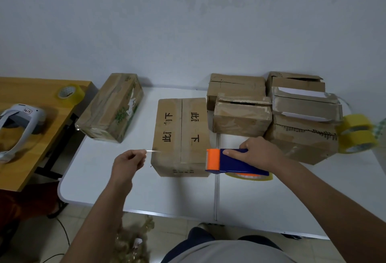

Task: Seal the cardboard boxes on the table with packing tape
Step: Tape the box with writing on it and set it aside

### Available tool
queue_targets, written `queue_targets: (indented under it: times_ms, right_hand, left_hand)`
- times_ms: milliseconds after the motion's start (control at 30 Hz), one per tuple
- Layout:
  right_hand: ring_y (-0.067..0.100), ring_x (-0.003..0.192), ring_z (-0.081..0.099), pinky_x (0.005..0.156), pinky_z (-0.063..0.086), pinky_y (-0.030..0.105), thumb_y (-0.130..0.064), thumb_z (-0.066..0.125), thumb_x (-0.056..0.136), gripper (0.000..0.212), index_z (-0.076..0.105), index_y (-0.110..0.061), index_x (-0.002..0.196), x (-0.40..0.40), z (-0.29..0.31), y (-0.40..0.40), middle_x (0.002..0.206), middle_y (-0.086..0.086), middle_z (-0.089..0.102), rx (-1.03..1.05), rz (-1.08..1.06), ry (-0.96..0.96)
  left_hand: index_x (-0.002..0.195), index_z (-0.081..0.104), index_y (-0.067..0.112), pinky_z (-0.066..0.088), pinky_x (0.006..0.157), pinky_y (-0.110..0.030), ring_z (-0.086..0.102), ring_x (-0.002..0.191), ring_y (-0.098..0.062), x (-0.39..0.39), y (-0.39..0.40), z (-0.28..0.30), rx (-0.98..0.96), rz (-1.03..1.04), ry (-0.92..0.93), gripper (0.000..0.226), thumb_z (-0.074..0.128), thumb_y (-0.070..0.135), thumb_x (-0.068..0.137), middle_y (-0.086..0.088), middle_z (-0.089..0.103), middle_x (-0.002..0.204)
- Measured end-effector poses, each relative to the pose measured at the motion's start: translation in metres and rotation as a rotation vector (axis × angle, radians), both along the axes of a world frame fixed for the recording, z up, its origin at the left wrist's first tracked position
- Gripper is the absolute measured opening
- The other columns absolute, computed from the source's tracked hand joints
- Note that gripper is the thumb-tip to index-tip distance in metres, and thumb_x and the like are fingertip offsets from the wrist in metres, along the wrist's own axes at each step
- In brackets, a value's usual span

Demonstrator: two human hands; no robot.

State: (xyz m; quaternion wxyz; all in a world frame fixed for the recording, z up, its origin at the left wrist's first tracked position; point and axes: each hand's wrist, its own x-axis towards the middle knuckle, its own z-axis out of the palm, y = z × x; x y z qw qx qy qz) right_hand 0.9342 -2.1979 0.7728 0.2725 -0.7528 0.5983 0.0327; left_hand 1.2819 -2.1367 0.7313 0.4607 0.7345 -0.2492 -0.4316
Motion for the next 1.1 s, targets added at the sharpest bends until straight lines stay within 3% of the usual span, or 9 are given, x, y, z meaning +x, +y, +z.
queue_targets:
  times_ms: [200,333,533,767,1100]
  right_hand:
    - [0.008,0.062,0.062,0.064,0.049,0.024,-0.084,0.034,0.076,0.070,0.064,-0.021,0.076,-0.012,-0.001,-0.012,0.066,-0.006,0.064,-0.017,0.044,0.045]
    - [0.011,0.061,0.061,0.067,0.051,0.028,-0.089,0.026,0.064,0.081,0.066,-0.019,0.073,-0.016,-0.006,-0.014,0.065,-0.002,0.063,-0.018,0.042,0.061]
    - [0.010,0.067,0.061,0.065,0.047,0.024,-0.082,0.031,0.079,0.074,0.068,-0.019,0.077,-0.014,-0.012,-0.010,0.071,0.000,0.065,0.012,0.012,0.056]
    - [0.009,0.072,0.062,0.072,0.051,0.027,-0.084,0.029,0.074,0.079,0.070,-0.018,0.087,-0.015,-0.015,-0.009,0.077,-0.002,0.066,0.011,0.006,0.068]
    - [0.010,0.070,0.064,0.073,0.056,0.029,-0.089,0.025,0.067,0.082,0.069,-0.021,0.084,-0.015,-0.026,-0.012,0.073,-0.004,0.067,0.002,-0.008,0.051]
  left_hand:
    - [0.103,0.070,0.002,0.050,0.094,-0.034,0.062,0.091,-0.021,0.025,0.012,-0.005,0.068,-0.074,0.057,0.017,0.062,0.015,0.097,-0.012,0.066,0.095]
    - [0.103,0.069,0.003,0.050,0.090,-0.032,0.062,0.091,-0.021,0.017,0.014,-0.009,0.072,-0.068,0.089,0.015,0.062,0.015,0.097,-0.011,0.065,0.095]
    - [0.103,0.068,0.003,0.050,0.085,-0.028,0.061,0.095,-0.023,0.014,0.018,-0.019,0.094,-0.053,0.030,0.017,0.065,0.017,0.096,-0.011,0.066,0.101]
    - [0.105,0.066,-0.002,0.050,0.082,-0.027,0.058,0.089,-0.020,0.010,0.013,-0.019,0.093,-0.041,0.005,0.022,0.068,0.017,0.093,-0.005,0.066,0.099]
    - [0.102,0.061,0.007,0.048,0.080,-0.029,0.060,0.096,-0.019,0.008,0.004,-0.026,0.124,-0.098,-0.073,0.034,0.074,0.035,0.088,-0.005,0.065,0.105]
